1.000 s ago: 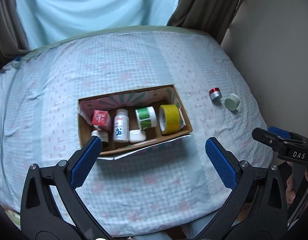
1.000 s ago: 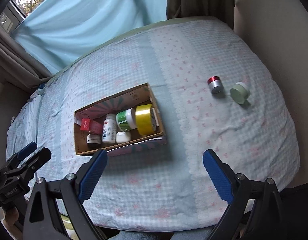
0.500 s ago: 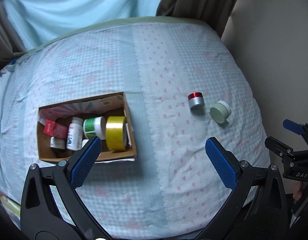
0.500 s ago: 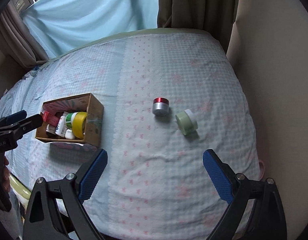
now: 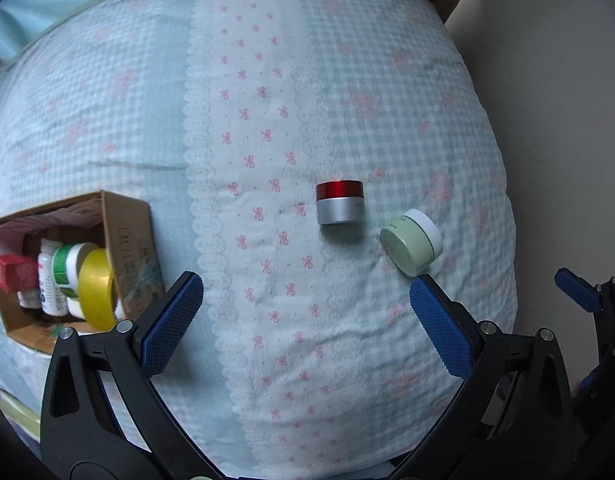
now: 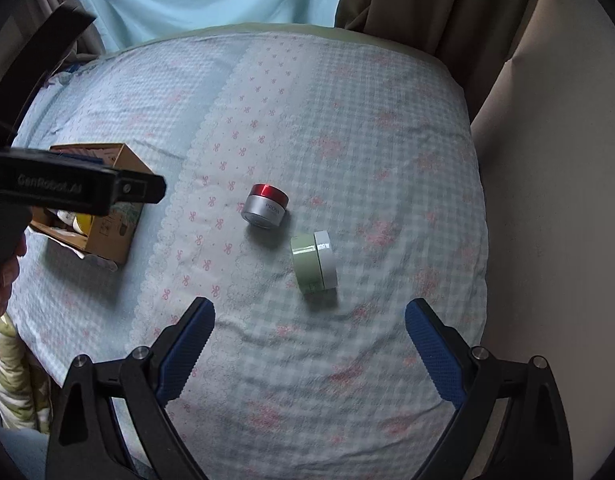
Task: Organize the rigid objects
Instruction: 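Grasp the red-lidded silver jar with left tool while right tool grasps pale green jar, then carry the silver jar with left tool while right tool carries green jar toward the box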
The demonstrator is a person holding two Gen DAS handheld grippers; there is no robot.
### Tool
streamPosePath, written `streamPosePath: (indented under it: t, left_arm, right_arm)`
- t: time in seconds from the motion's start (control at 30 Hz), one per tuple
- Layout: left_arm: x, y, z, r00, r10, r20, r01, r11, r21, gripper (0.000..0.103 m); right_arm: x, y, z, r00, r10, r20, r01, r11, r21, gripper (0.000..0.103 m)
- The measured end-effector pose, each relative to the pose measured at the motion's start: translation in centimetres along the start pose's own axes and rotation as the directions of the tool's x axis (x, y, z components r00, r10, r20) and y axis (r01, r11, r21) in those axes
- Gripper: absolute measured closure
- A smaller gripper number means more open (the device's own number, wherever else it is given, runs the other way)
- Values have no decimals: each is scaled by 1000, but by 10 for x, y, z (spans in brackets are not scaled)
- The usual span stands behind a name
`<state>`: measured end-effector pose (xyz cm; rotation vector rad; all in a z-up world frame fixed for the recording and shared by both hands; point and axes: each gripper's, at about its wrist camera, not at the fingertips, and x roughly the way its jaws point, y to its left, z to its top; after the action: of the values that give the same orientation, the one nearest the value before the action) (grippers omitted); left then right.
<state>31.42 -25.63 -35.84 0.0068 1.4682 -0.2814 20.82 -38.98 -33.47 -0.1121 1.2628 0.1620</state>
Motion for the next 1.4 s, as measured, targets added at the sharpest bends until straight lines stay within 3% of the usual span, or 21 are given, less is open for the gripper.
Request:
streamPosePath:
  t: [0.37, 0.53, 0.7, 0.8, 0.87, 0.9, 1.17, 1.4]
  left_arm:
    - [103, -14, 51, 988, -22, -154, 21, 1000, -11, 10]
    - [142, -18, 60, 980, -35, -194, 31, 999, -25, 23]
    - [169, -14, 59, 969, -79, -232, 66, 996, -64, 44]
    - [174, -13, 57, 967, -123, -221, 104, 990, -94, 52]
    - [174, -14, 55, 970, -113, -215, 95, 991, -93, 52]
    - [174, -13, 54, 970, -117, -213, 98, 990, -100, 52]
    - [162, -8, 49, 976, -123, -181, 104, 989, -108, 53]
    - [128, -3, 48, 982, -127, -140, 115, 989, -89, 53]
  right_arm:
    - [86, 2, 16, 997, -3, -74, -7, 991, -135, 9]
    - [133, -4, 14, 993, 6, -119, -21, 992, -122, 18]
    - [164, -8, 16, 989, 37, -141, -49, 995, -85, 30]
    - [177, -7, 17, 987, 41, -154, -53, 996, -78, 42]
    - [183, -7, 18, 985, 50, -168, -61, 996, -65, 57]
    - [185, -7, 18, 983, 54, -173, -66, 996, -63, 59]
    - [184, -4, 17, 984, 43, -173, -56, 996, -75, 62]
    - [171, -22, 16, 981, 54, -186, -58, 998, -20, 62]
